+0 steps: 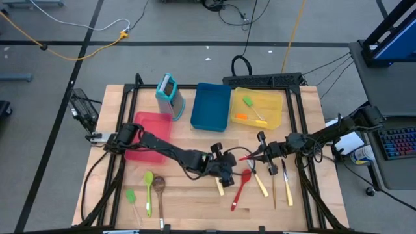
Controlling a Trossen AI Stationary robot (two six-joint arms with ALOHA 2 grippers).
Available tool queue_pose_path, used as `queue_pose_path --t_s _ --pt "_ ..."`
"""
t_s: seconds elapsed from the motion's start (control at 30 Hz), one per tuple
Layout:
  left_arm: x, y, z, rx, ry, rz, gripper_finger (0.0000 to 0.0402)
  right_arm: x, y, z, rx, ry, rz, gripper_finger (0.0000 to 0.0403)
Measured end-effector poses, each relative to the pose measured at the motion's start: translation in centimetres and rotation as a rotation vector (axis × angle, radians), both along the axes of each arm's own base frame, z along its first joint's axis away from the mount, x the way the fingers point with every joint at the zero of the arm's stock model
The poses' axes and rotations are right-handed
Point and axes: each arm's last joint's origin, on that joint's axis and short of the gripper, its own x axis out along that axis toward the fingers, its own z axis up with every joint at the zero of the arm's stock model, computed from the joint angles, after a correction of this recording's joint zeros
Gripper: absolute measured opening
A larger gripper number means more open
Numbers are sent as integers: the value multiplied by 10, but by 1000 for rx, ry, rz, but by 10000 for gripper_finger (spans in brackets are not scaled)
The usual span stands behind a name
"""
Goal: Pick & Place Kitchen Items
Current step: Put the red spatula into the yellow bin
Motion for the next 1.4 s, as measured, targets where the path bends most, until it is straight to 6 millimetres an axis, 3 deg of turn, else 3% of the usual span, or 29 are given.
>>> queue_pose_path --t_s 0.27,0.47,0.57,0.8,1.03,1.2,1.4 --pt "2 4 0 -23 0 -11 13 0 0 0 0 2 -16 0" --pt "6 7 11 -29 -77 24 78 -2 -2 -11 -33 93 -55 1" --pt "5 6 7 -17 -71 30 105 0 -3 -7 -60 54 -74 4" --pt "3 0 7 -15 -71 30 131 -1 -7 0 -134 -14 -228 3" --pt "-8 -17 17 -51 -60 20 133 -7 -15 14 -238 -97 -450 6" --pt "-15 -28 19 -78 -52 31 133 -13 -24 21 -379 -88 -729 7" --pt "-21 -37 15 -100 -17 45 133 -18 -38 22 -411 -5 -1061 8"
